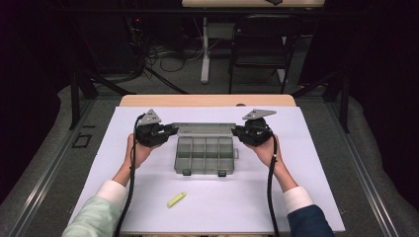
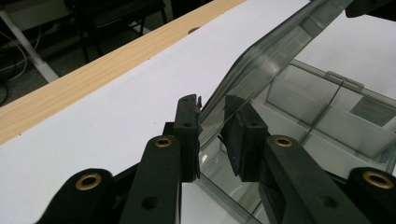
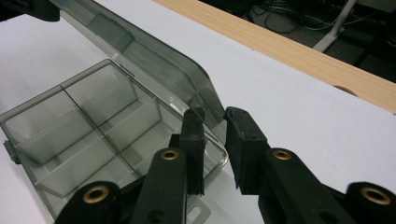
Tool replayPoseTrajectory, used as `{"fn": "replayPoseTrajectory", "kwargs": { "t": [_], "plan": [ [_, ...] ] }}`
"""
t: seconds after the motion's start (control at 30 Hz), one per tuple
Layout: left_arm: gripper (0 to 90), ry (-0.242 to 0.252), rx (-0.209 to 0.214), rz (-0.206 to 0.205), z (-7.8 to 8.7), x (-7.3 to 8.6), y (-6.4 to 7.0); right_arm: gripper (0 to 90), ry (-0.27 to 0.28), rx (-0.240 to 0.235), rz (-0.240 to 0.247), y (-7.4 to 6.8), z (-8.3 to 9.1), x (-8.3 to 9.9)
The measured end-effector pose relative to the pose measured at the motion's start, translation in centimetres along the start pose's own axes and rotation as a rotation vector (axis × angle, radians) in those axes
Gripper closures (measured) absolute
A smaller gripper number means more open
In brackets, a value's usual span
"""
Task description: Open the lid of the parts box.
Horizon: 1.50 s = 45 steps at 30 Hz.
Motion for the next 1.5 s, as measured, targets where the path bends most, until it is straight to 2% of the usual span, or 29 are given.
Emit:
{"fn": "replayPoseTrajectory", "kwargs": {
  "t": [0.3,0.5,0.67,1.1,1.5],
  "plan": [
    [77.0,-0.031,-0.018,0.004,-1.1,0.3,-0.6,77.1,-0.004,0.008,-0.009,0.3,-0.6,0.0],
    [78.9,-0.015,-0.021,0.028,-1.6,0.6,-1.0,77.8,-0.003,0.025,-0.013,0.4,-1.0,-0.1],
    [80.0,-0.012,-0.032,0.025,-1.9,0.7,-1.2,78.5,-0.006,0.041,-0.021,0.5,-1.5,0.1],
    [80.0,-0.026,-0.063,0.072,-3.5,1.6,-1.6,79.6,-0.023,0.077,-0.072,1.0,-2.9,0.7],
    [79.3,-0.056,-0.091,0.084,-4.6,2.1,-1.8,79.6,-0.043,0.091,-0.093,1.2,-3.9,1.5]
  ]
}}
Point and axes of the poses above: each handheld gripper's, and its own axes: z roughly backward along the jaws, x roughly out of its underside, y roughly to its right, the point moved 1 cm from there along -z, roughly forward along the jaws, and after that the axes turned 1 degree about y, right-handed, at the moved point
